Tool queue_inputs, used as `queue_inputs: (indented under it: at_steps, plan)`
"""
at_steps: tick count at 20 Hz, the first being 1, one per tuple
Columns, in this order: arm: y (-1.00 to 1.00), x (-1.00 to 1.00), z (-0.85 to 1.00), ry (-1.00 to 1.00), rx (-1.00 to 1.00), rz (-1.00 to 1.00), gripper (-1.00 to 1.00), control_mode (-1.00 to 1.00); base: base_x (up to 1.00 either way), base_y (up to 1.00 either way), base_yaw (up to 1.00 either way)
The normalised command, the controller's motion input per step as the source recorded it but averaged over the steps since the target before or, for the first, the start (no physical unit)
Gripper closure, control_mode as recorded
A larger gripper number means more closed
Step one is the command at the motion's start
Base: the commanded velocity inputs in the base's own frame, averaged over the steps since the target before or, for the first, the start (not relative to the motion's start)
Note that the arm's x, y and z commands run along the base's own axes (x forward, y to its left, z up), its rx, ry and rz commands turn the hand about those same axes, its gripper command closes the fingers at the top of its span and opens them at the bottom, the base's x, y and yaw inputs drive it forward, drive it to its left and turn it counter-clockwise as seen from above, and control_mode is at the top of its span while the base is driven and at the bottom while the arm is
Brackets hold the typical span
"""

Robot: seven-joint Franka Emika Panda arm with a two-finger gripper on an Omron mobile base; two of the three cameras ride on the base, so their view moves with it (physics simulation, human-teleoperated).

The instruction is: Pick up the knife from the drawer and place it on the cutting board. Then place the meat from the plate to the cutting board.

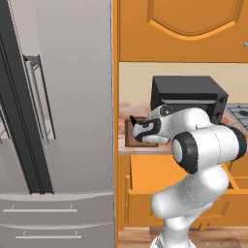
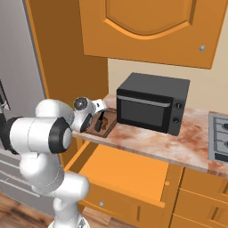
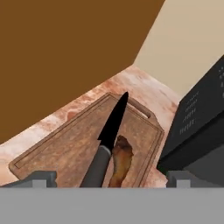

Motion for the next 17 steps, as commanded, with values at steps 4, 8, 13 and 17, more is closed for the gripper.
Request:
queue_inputs:
  at_steps: [4,8,13,17]
  plan:
    - [-0.41,-1.0,0.77,-0.06,0.02,0.0,-1.0,-1.0,0.0,0.0,0.0]
    - [-0.34,-1.0,0.71,-0.06,0.03,0.0,-1.0,-1.0,0.0,0.0,0.0]
    - [-0.16,-1.0,0.94,-0.05,0.01,0.0,-1.0,-1.0,0.0,0.0,0.0]
    - [-0.11,-0.99,1.0,-0.1,0.02,0.0,-1.0,-1.0,0.0,0.0,0.0]
